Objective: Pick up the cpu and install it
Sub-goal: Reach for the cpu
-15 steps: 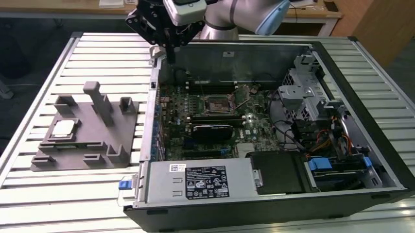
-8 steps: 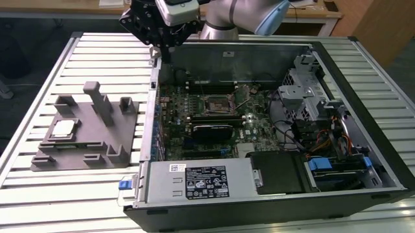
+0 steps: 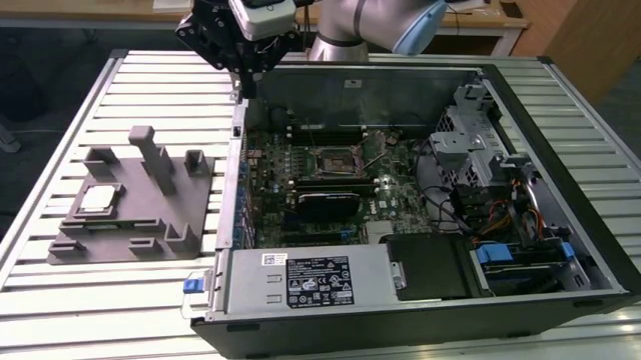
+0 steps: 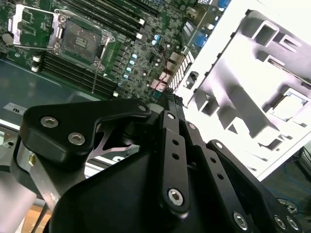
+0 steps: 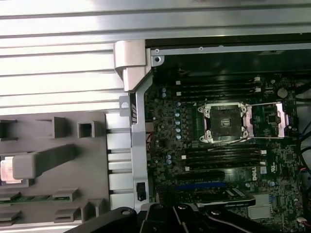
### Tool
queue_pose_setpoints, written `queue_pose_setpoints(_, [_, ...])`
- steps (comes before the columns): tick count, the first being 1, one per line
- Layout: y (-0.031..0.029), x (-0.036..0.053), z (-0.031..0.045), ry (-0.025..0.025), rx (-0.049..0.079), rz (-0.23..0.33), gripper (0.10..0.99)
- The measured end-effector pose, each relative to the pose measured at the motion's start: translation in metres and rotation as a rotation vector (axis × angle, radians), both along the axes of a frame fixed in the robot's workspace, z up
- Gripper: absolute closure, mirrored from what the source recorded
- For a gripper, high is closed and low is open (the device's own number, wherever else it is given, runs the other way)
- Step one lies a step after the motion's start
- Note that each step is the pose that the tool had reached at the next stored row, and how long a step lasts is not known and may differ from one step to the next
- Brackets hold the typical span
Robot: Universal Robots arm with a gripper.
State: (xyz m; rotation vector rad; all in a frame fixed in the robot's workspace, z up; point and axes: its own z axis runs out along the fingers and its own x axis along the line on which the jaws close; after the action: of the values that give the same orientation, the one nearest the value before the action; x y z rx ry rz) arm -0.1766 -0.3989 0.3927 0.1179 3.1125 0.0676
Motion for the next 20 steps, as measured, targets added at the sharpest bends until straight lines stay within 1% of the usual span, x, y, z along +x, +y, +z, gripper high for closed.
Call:
queue_pose_setpoints(9, [0.0,-0.0119,-0.0001,0.0,0.0,0.0,0.98])
queue_pose_setpoints(20, [0.0,-0.0299,-0.0003,0.0,0.0,0.0,0.98])
